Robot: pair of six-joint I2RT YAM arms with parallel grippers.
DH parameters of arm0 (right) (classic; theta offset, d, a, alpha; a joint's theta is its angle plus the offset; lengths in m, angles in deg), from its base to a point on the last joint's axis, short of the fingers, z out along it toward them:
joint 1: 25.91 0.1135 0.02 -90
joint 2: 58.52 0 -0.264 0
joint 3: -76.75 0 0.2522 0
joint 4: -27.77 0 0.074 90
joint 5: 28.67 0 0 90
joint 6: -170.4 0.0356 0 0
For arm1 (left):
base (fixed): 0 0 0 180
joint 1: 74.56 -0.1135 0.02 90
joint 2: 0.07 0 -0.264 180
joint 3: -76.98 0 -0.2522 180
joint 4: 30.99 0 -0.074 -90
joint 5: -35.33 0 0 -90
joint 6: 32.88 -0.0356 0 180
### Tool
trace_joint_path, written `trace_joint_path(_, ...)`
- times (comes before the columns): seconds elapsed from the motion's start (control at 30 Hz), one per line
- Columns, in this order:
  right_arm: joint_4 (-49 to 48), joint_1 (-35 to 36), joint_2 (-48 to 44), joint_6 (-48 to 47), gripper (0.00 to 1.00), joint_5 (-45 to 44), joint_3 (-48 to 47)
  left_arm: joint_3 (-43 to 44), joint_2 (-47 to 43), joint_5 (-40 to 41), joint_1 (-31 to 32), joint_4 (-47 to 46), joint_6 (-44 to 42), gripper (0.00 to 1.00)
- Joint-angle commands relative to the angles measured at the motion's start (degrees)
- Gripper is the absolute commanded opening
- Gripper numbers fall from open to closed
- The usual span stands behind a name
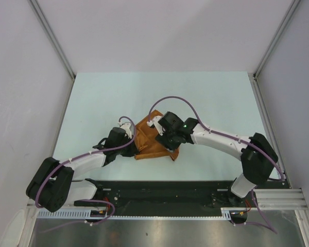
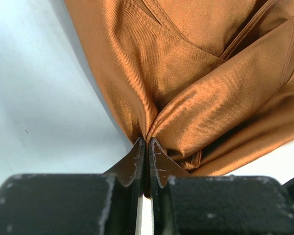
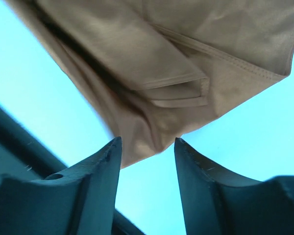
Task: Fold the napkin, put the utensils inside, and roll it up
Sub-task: Roll the napkin with the utensil
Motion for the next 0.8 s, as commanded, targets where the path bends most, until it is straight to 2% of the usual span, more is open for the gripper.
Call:
trace_joint_path(0.0,0.3,3.0,-7.5,2.9,0.54,-1.4,1.6,1.8,0.4,-1.0,0.3,0.3,-0.6,0.08)
trace_joint_path(0.4,0.0,9.6,-7.8,7.1,0.6,-1.7,7.2,1.6,0.2,-1.3,0.3,0.2,-0.4,0.09)
trace_joint_path(0.73,-4.7,12.8,-5.1,7.1,0.64,-9.9,10.5,1.7,0.2,-1.6,0.3,0.2,-0.3,0.09)
trace_joint_path(0.77,-5.1,12.9,-4.9,6.9,0.67,-10.4,11.0,1.6,0.2,-1.5,0.3,0.2,-0.3,0.09)
